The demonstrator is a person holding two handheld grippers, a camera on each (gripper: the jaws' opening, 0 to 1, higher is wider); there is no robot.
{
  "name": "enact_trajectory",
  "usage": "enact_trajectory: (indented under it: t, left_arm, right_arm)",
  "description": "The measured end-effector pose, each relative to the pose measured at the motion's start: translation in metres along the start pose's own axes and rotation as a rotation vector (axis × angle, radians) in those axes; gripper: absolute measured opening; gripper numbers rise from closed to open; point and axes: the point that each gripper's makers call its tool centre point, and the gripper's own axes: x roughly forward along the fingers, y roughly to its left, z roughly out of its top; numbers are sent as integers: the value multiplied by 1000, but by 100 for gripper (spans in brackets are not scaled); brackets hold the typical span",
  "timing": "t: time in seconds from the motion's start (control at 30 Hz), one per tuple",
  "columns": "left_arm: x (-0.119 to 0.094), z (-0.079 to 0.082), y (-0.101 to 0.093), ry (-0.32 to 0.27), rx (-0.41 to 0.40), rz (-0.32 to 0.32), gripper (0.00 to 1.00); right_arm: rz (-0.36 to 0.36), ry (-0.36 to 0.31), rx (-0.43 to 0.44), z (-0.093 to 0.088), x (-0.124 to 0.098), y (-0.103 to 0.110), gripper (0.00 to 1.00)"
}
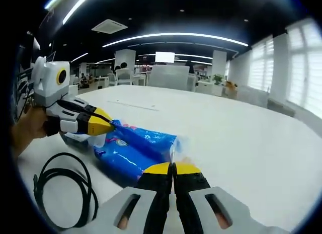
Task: Arrange the tabletop items into an orderly group along one side of the table until the central work area is clear of visible clutter.
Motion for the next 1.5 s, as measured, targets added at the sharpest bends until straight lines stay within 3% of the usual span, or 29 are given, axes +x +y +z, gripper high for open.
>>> enact_trajectory:
  t: [0.33,0.77,1.1,1.17,1.5]
  left_arm:
    - [12,4,5,4,19,-1,0]
    - [8,-4,-3,32,57,0,0]
    - [-2,-6,-2,42,77,34,14]
    - [-3,-7,-1,46,68,37,16]
    - [-15,-8,0,57,24,36,27]
  right_arm:
    - [-18,-3,1,-1,1,-6,0]
    - [-20,22,-13,-10,6,-6,0]
    - [-36,17,0,-11,1,-10,7]
    - [-52,16,-6,-10,-1,-13,12]
    - [-62,-18,-8,2,-10,-11,20]
